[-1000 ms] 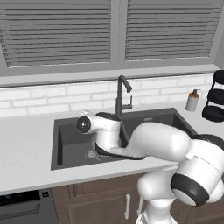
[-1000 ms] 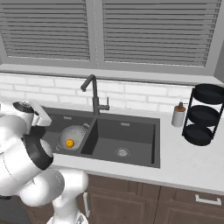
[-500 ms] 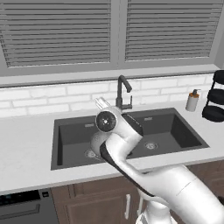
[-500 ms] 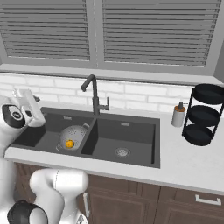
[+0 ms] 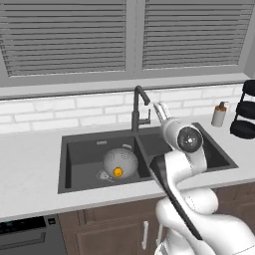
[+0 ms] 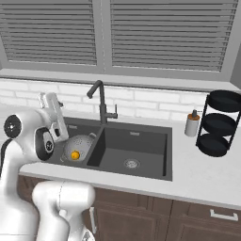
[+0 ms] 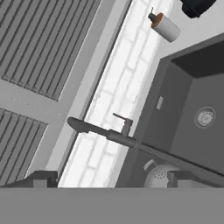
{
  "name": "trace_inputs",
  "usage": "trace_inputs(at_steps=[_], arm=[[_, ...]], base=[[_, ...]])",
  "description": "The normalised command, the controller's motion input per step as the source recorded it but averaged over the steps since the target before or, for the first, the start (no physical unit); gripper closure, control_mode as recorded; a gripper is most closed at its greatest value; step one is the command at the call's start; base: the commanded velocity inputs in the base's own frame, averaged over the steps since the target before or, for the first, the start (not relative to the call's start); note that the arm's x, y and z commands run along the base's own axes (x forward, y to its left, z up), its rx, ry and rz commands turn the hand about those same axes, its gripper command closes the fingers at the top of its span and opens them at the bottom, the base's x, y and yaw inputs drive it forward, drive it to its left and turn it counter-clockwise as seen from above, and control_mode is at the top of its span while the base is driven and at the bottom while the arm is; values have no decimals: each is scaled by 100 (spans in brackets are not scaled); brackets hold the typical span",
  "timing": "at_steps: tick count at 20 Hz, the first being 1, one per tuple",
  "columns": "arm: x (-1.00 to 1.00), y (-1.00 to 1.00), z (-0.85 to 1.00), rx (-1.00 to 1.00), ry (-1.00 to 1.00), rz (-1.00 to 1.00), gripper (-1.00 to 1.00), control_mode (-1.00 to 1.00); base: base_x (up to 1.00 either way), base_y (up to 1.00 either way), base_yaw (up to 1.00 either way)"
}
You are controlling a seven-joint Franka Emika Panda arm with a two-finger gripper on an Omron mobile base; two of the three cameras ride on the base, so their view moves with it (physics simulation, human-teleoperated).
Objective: Put the colander in the sink, put the tangerine in the colander, and turn on the sink faucet and pour water over the colander.
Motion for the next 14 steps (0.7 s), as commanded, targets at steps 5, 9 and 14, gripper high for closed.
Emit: trace_inputs(at_steps=[5, 9, 14], arm=[[-5, -82, 50, 35, 4, 12, -100, -100], [0, -72, 57, 28, 0, 18, -100, -100], [1, -68, 30, 22, -6, 27, -100, -100]], base=[[0, 0, 0], [0, 0, 0], [0, 0, 0]])
